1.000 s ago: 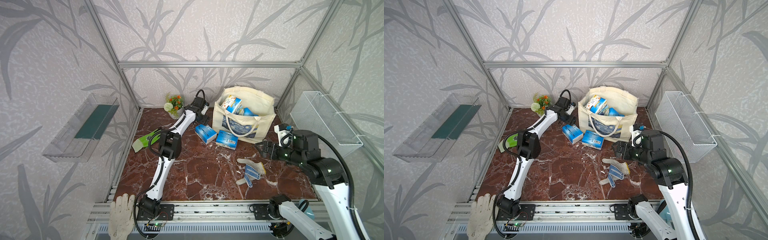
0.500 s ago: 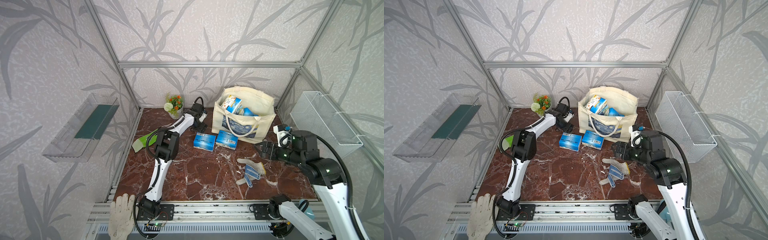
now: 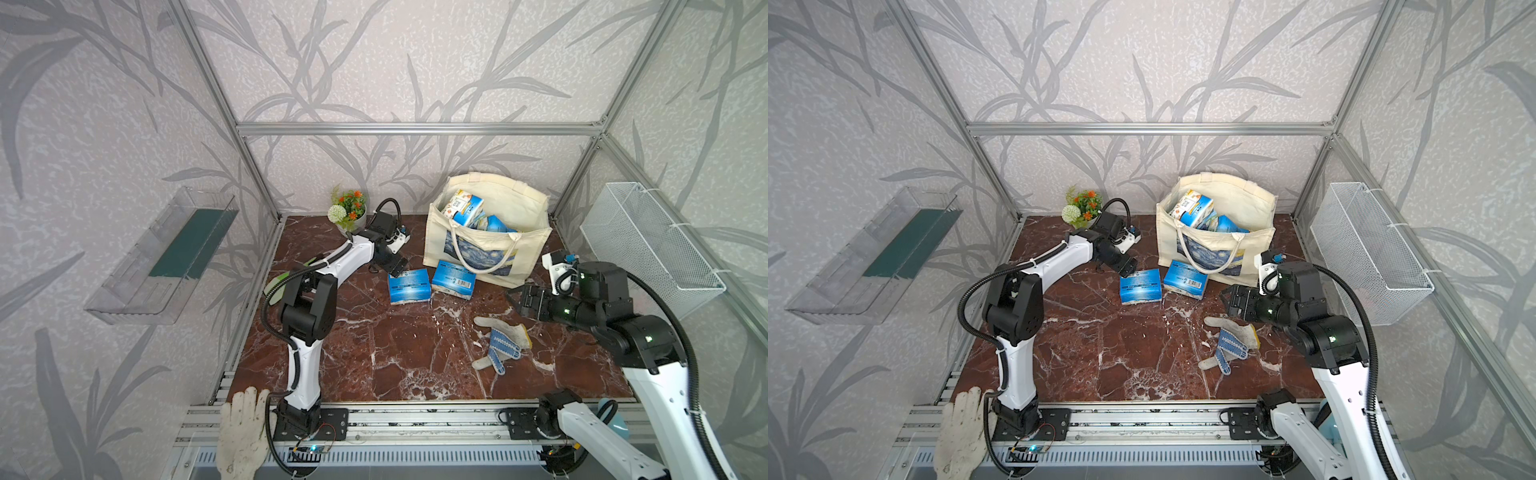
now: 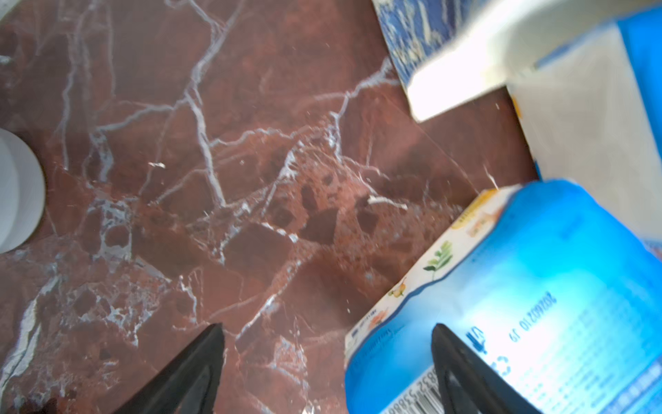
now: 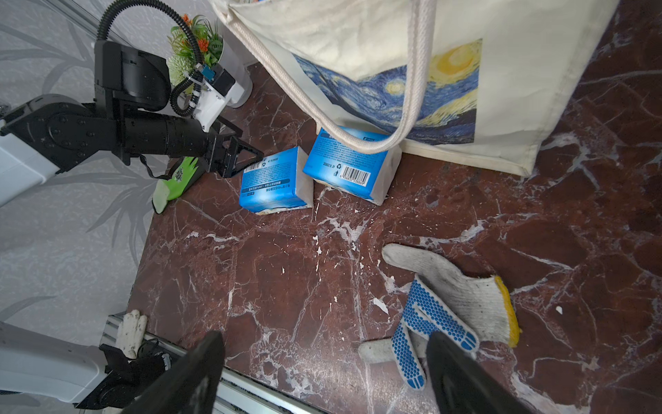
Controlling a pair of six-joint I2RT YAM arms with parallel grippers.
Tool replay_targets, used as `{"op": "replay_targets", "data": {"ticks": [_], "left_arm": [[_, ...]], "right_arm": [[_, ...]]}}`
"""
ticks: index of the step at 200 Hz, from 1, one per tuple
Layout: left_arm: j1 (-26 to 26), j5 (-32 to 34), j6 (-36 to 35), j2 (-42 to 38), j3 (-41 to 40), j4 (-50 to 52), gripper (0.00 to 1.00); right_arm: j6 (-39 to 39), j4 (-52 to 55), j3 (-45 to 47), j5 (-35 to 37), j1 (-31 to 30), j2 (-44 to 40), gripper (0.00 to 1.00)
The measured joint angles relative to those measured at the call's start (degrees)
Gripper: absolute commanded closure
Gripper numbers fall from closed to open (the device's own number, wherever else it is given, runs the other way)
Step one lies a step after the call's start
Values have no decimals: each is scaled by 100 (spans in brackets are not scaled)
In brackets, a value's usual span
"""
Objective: Put tissues into the canvas bag
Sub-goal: Pick up the pack of facial tissues from the center of the board.
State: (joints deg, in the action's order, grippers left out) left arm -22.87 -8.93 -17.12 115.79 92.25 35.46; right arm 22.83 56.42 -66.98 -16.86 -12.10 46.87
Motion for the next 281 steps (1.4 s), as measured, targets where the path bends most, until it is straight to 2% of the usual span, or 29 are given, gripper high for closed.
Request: {"op": "replay_targets", "data": {"ticks": [35, 100, 150, 204, 237, 281], "left_arm": [[0, -59, -396, -345, -240, 92, 1], [-66, -544, -907, -713, 881, 1318, 0], [-195, -1193, -927, -680, 837, 1825, 0], [-221, -1558, -876, -490, 505, 1569, 1], [-247, -1443, -905, -450, 92, 1202, 1], [-402, -1294, -992, -330, 35, 914, 1]], "right_arm": [[4, -127, 9, -68, 0, 13, 11], [15, -247, 35, -120, 0, 107, 9], [52, -260, 37, -122, 0, 105, 9], [92, -260, 92, -122, 0, 79, 8], [101, -256, 166, -122, 0, 59, 8], [118, -260, 260, -120, 0, 55, 8]]}}
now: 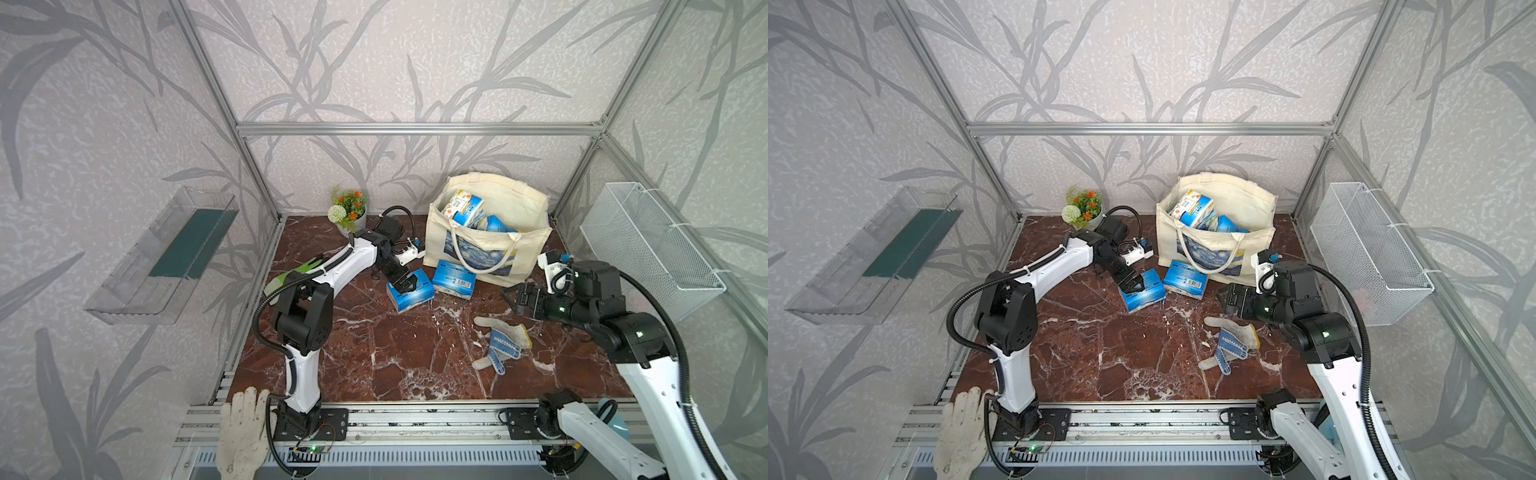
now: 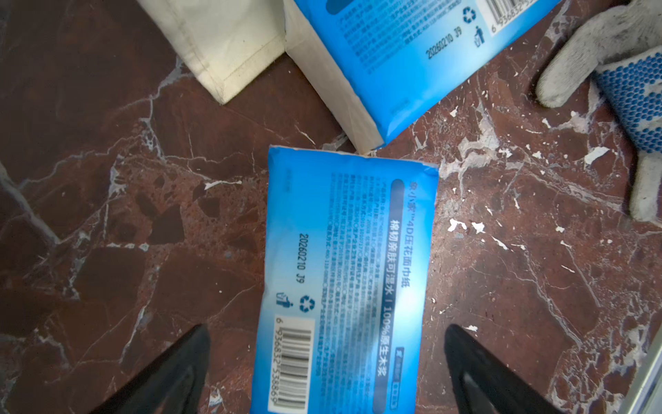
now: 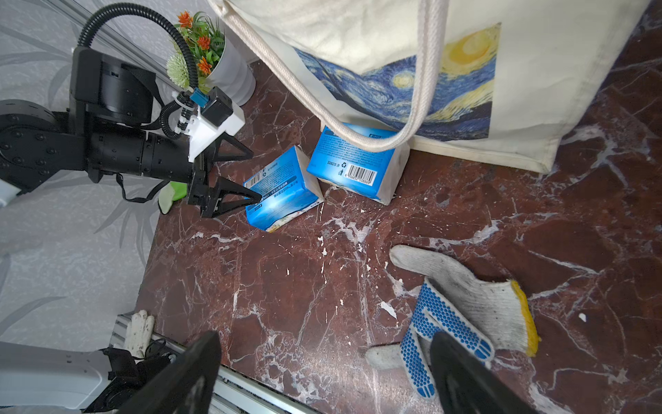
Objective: Put tissues into the canvas bag
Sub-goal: Pick up the pack of facial tissues from the center of the board.
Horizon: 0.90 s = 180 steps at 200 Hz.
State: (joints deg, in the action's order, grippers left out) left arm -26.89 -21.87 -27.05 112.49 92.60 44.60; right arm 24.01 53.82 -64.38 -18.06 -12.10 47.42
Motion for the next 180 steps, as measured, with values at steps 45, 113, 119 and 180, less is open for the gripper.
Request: {"op": "replay_targets", "data": {"ticks": [45, 113, 119, 180], "left_arm": [[-120, 286, -4, 140, -15, -352, 1], [-120, 57, -177, 391, -13, -372, 0], [-122, 46, -192, 398, -13, -361, 1], [-136, -157, -304, 557, 24, -256, 1]], "right_arm": [[2, 0, 31, 0, 0, 0, 8], [2, 2, 31, 2, 0, -26, 8], [2, 2, 31, 2, 0, -26, 8], [4, 2, 31, 2, 0, -24, 8]]}}
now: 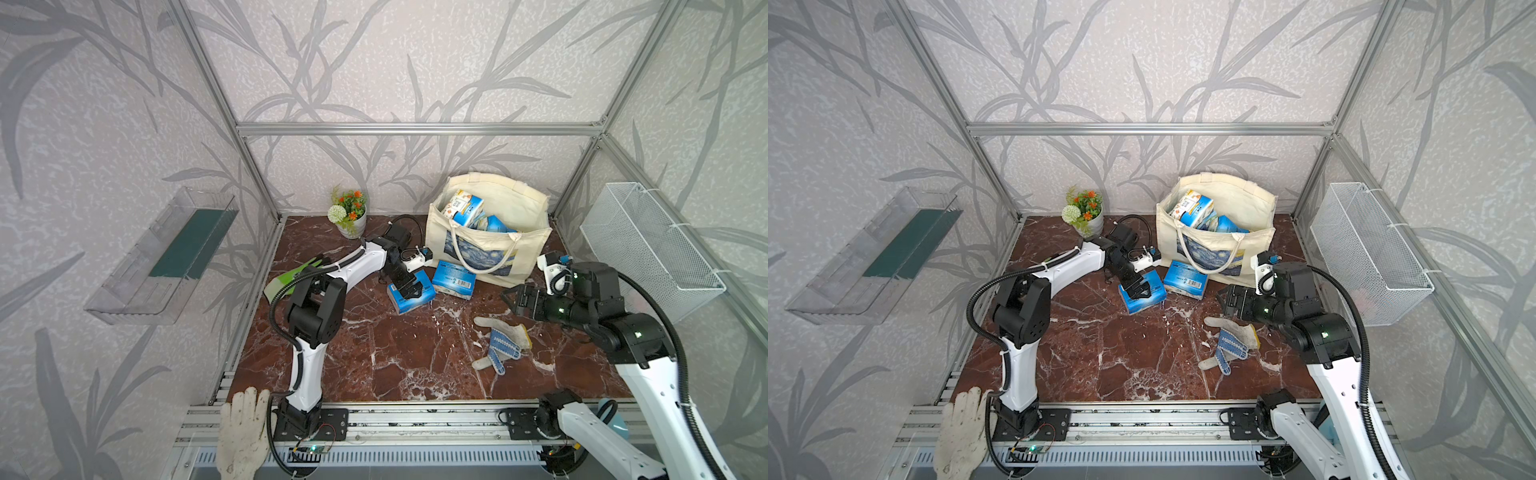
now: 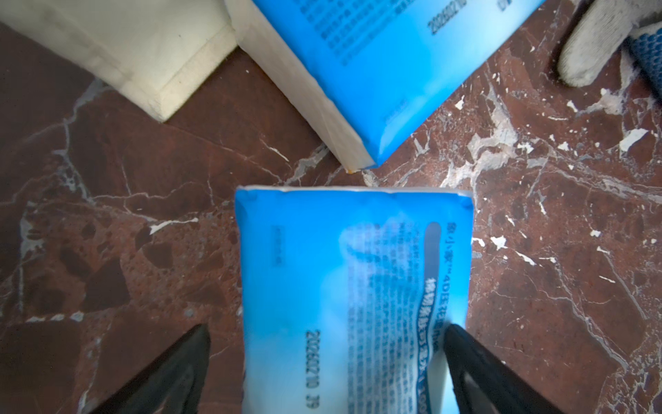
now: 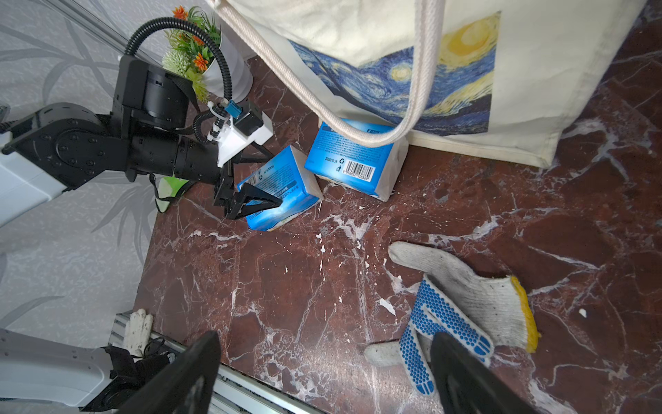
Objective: Put tissues into the canvas bag
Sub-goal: Pick up the pack of facial tissues from the center of the board.
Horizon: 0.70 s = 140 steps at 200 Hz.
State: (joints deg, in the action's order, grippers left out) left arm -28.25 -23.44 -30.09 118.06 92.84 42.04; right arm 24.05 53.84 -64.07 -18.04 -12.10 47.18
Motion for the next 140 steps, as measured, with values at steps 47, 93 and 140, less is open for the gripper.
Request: {"op": "replay_targets", "data": {"ticks": [47, 93, 140], "left_arm": [[-13, -13, -83, 2, 7, 157, 1], [-13, 136, -177, 2, -105, 192, 0], [-31, 162, -238, 13, -131, 227, 1]], "right_arm": [[0, 0, 0, -2, 0, 0, 8], [2, -2, 0, -4, 0, 15, 8], [17, -2, 2, -7, 0, 31, 8]]}}
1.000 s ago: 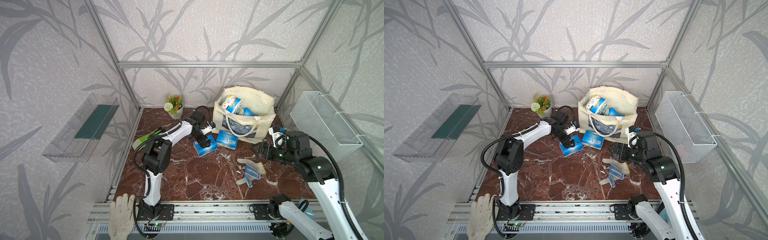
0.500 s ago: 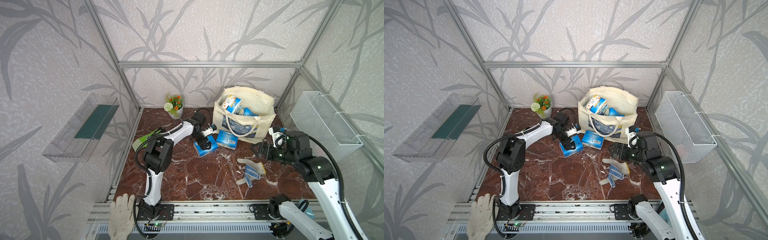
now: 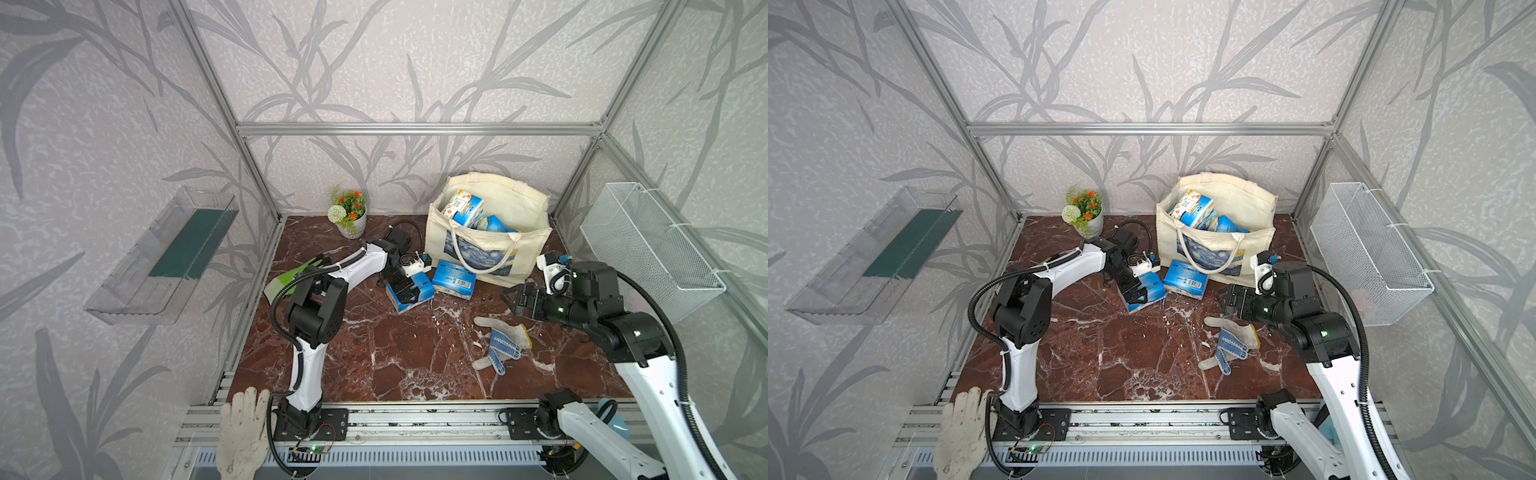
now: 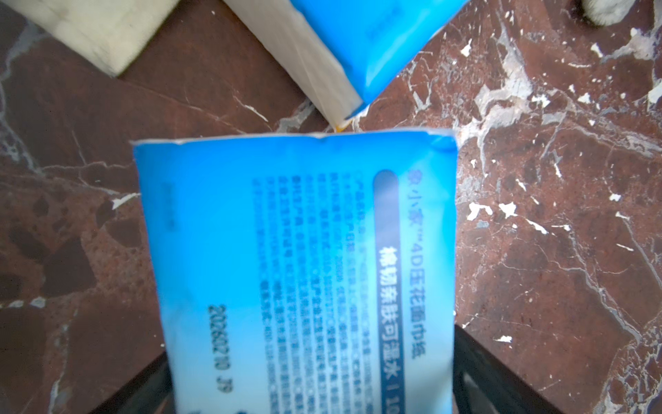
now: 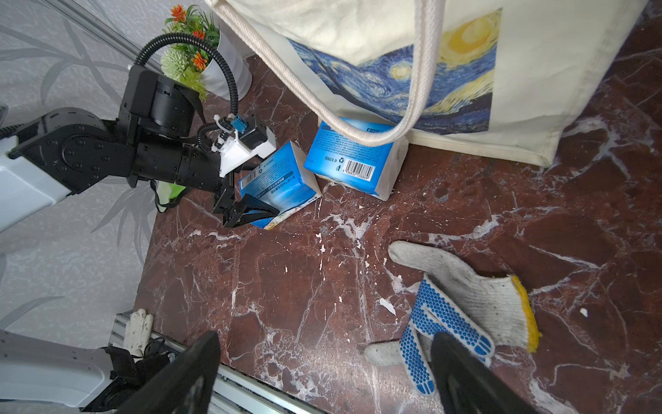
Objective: Put tissues into the canvas bag
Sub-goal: Pick up the pack of facial tissues from the center of the board.
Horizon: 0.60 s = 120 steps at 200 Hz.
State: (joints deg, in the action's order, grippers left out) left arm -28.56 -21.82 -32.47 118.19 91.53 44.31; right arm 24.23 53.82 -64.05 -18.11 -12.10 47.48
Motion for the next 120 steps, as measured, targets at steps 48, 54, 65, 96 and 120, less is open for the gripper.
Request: {"op": "replay_targets", "data": {"ticks": [48, 54, 65, 96, 120], "left_arm": [[-46, 162, 11, 63, -63, -92, 5], [-48, 199, 20, 63, -87, -127, 7], [-48, 247, 20, 63, -118, -153, 9], [-50, 297, 70, 63, -131, -168, 23], [-55, 310, 57, 61, -157, -201, 26]], "right_arm": [[4, -2, 57, 2, 0, -7, 8], [4, -2, 57, 2, 0, -7, 8], [4, -2, 57, 2, 0, -9, 8], [24, -13, 68, 0, 0, -24, 8], [42, -57, 98, 0, 0, -33, 8]]}}
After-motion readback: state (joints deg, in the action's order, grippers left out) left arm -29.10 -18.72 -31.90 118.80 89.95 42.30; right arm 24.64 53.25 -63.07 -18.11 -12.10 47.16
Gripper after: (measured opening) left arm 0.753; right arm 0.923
